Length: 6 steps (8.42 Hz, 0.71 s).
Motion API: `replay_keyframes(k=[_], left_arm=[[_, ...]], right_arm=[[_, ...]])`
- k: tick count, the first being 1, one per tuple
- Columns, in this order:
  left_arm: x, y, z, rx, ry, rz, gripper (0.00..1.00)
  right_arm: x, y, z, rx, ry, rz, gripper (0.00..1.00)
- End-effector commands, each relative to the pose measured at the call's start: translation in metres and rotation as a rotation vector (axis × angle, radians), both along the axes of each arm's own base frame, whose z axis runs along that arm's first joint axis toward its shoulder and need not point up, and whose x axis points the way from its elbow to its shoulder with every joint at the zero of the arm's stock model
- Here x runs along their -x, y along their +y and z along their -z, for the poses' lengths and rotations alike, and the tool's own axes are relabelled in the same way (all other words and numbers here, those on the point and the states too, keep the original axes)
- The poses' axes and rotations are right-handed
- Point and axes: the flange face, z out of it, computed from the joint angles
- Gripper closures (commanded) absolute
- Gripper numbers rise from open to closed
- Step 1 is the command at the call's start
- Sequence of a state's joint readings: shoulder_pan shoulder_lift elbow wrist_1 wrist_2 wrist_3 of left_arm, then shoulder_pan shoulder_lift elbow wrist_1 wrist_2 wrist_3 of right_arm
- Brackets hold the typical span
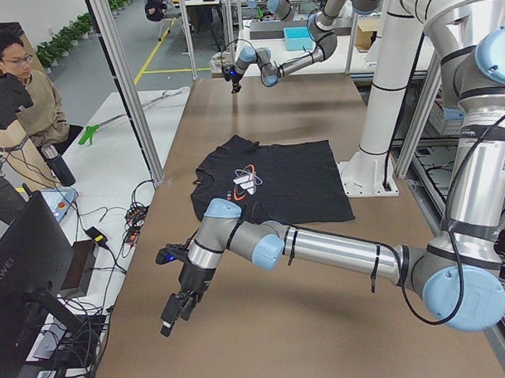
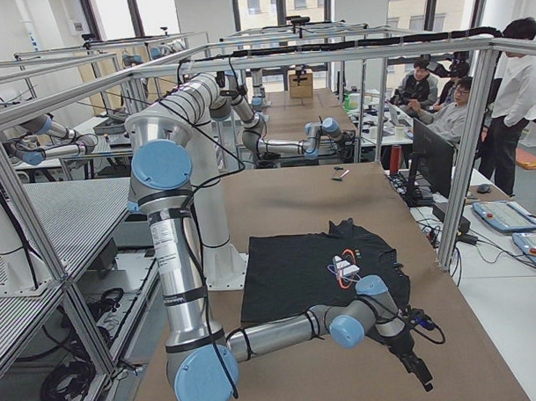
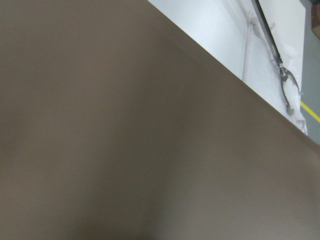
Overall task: Fold clothes
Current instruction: 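Move the right gripper toward the shirt's shoulder nearest it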
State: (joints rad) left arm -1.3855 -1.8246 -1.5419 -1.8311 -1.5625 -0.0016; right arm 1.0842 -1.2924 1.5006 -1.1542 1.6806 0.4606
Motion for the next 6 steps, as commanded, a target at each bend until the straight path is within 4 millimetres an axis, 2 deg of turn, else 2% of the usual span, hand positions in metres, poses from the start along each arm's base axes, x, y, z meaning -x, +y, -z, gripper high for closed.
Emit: replay_keyframes(k=[1,2,3,4,5,6], left_arm=[[0.000,-0.001,0.003,-0.006,0.002,0.001,0.00],[-0.001,-0.001,0.002,-0.004,0.001,-0.001,0.00],[0.000,-0.001,0.001,-0.003,0.001,-0.001,0.00],[0.000,-0.001,0.002,-0.004,0.001,-0.001,0.00],[0.001,-0.001,0.004,-0.007,0.001,0.002,0.00],[0.001,0.001,0.004,-0.009,0.001,0.002,0.00]], right_arm=[[0.053,0.003,0.048,0.127,-0.303,-0.115,0.09],[0.075,0.013,0.059,0.153,-0.456,-0.151,0.11],[0.099,0.024,0.053,0.189,-0.564,-0.185,0.13],[0.122,0.030,0.039,0.193,-0.612,-0.176,0.17],[0.126,0.029,0.026,0.183,-0.641,-0.177,0.19],[0.134,0.019,0.027,0.202,-0.661,-0.200,0.20]])
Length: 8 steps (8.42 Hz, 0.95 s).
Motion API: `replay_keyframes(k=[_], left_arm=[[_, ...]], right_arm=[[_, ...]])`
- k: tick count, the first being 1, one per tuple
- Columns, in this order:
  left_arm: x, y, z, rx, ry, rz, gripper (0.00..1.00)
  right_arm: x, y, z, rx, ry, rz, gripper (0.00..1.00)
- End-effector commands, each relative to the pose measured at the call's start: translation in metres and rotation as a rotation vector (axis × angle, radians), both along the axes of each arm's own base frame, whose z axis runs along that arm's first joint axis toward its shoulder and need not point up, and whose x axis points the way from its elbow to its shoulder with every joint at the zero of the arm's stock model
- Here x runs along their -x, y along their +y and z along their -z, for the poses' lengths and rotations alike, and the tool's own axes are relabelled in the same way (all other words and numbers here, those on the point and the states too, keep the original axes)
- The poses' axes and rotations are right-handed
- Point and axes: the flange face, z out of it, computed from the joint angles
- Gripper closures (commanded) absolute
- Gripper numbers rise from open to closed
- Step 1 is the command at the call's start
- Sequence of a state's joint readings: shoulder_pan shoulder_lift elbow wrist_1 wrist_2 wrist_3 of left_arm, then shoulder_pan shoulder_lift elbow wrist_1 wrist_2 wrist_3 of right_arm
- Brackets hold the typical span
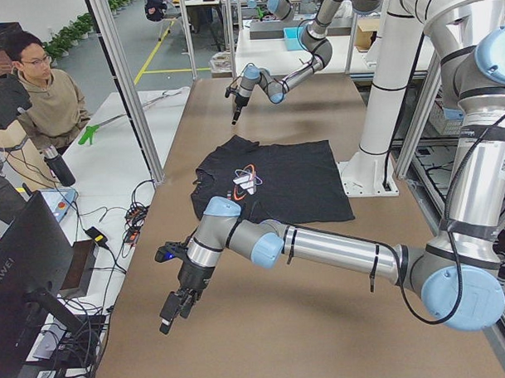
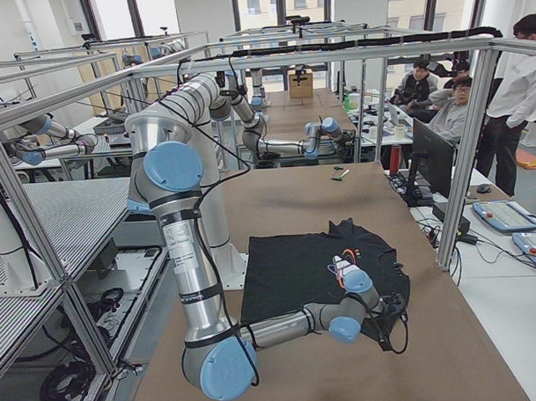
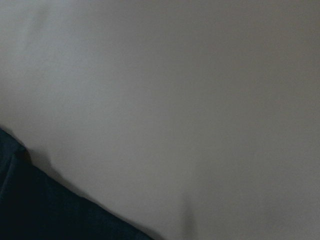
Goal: Fold clothes
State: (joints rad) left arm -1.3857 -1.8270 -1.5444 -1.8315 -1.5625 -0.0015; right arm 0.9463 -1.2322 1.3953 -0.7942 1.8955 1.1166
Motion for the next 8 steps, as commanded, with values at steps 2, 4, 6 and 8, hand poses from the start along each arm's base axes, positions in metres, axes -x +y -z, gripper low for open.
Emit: replay_keyframes(k=[2,4,6,8], left_arm=[[0.002,0.003,0.000,-0.002,0.000,0.003,0.00],[0.002,0.003,0.000,-0.002,0.000,0.003,0.00],[0.002,0.003,0.000,-0.002,0.000,0.003,0.00],[0.002,0.003,0.001,-0.004,0.000,0.003,0.00]], right_arm=[[0.033,-0.010,-0.001,0.045,-0.092,-0.030,0.25],[0.036,-0.011,-0.003,0.049,-0.088,-0.027,0.28],[0.044,-0.004,-0.007,0.054,-0.086,-0.011,0.32],[0.047,0.001,-0.017,0.062,-0.073,-0.001,0.36]])
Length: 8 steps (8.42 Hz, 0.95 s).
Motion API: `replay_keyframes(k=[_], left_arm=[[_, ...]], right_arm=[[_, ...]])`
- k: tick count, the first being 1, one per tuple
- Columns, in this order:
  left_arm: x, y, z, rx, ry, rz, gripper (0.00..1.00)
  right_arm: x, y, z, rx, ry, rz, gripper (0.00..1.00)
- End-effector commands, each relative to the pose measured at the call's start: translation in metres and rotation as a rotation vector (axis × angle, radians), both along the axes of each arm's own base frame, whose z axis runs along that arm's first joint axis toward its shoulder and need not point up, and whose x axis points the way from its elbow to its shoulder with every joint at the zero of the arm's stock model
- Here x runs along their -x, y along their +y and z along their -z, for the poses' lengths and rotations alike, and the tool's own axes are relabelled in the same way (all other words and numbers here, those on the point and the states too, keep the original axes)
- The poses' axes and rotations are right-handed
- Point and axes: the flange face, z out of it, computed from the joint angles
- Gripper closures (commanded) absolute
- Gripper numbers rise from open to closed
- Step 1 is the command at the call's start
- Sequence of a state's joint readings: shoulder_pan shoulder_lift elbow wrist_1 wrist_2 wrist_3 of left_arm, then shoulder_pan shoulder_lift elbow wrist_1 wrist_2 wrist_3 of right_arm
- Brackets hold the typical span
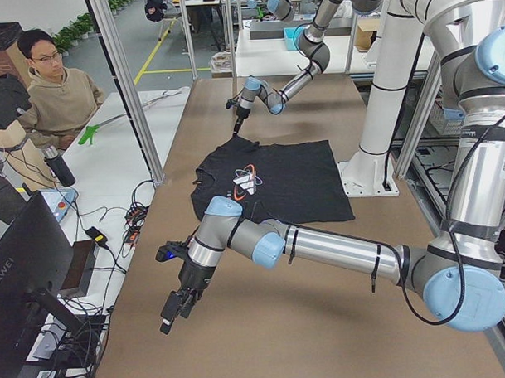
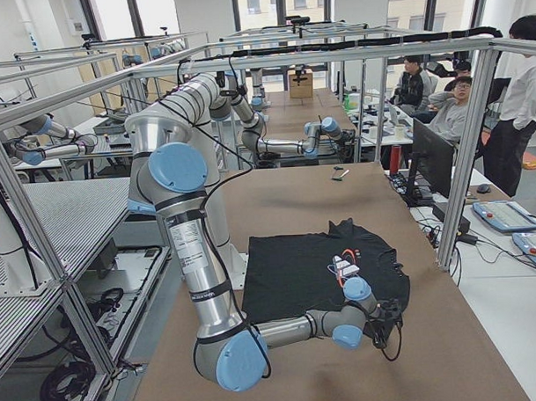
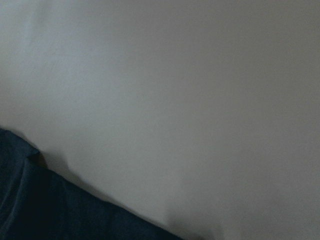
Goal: Fold clothes
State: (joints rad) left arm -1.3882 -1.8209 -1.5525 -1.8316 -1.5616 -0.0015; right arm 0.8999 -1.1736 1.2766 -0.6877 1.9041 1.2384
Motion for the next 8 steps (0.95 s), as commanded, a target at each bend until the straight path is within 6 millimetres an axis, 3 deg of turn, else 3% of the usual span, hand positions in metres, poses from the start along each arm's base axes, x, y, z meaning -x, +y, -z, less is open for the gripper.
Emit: replay_keyframes(k=[1,3,5,6,8], left_arm=[[0.000,0.000,0.001,-0.001,0.001,0.001,0.00],[0.000,0.000,0.001,-0.001,0.000,0.000,0.00],[0.001,0.001,-0.001,0.002,0.000,0.002,0.00],[0.002,0.001,-0.001,0.002,0.000,0.003,0.00],[0.001,0.001,-0.003,0.006,-0.001,0.002,0.00]], right_arm=[[0.005,0.005,-0.013,0.012,0.015,0.015,0.38],[0.006,0.004,-0.014,0.015,0.019,0.013,0.48],[0.008,0.004,-0.010,0.010,0.015,0.017,0.92],[0.009,0.004,-0.003,0.007,0.002,0.029,1.00],[0.009,0.004,0.012,-0.013,-0.019,0.037,1.00]])
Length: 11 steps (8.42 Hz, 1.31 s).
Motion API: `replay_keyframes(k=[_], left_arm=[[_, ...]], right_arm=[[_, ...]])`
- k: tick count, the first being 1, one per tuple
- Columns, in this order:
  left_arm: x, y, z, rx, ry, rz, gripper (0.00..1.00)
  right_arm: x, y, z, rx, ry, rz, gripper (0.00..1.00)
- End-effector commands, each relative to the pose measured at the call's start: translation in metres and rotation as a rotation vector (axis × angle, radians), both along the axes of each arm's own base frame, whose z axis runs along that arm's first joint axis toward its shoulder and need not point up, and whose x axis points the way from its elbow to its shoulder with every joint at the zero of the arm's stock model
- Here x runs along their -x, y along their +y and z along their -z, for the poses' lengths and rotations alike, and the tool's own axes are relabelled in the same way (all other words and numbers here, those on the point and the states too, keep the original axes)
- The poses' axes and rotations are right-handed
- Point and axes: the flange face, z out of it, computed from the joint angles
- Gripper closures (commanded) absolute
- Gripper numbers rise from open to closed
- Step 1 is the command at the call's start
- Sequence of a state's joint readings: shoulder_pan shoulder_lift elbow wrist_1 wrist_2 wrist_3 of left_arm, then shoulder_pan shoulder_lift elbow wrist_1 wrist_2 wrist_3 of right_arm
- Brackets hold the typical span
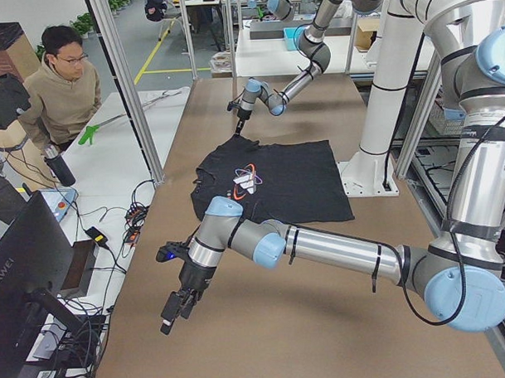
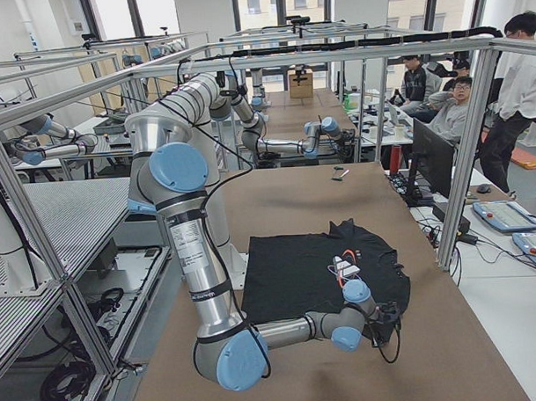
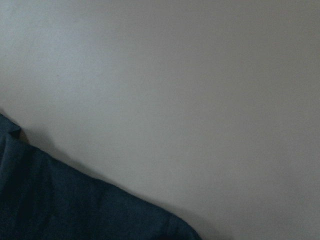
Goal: Fold clothes
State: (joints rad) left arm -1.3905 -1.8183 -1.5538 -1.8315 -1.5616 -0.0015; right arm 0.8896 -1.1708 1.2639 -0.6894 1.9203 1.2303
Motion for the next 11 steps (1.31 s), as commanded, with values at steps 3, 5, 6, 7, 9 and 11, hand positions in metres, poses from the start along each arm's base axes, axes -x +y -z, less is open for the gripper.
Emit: replay_keyframes(k=[3,5,6,7,9,11], left_arm=[[0.000,0.000,0.000,0.002,0.001,0.005,0.00],[0.000,-0.001,0.001,0.001,0.002,0.007,0.00],[-0.001,-0.001,0.001,0.001,0.002,0.005,0.00],[-0.003,-0.001,0.001,0.001,0.005,0.006,0.00],[-0.004,-0.002,0.001,0.001,0.005,0.008,0.00],[-0.004,-0.002,0.001,0.001,0.005,0.008,0.00]], right_arm=[[-0.007,0.012,0.073,-0.098,-0.085,0.010,1.00],[0.026,0.020,0.113,-0.097,-0.079,0.042,1.00],[0.046,0.015,0.143,-0.088,-0.067,0.038,1.00],[0.070,0.017,0.164,-0.084,-0.043,0.032,1.00],[0.092,0.018,0.184,-0.117,-0.017,0.000,1.00],[0.105,0.009,0.176,-0.114,0.017,-0.010,1.00]])
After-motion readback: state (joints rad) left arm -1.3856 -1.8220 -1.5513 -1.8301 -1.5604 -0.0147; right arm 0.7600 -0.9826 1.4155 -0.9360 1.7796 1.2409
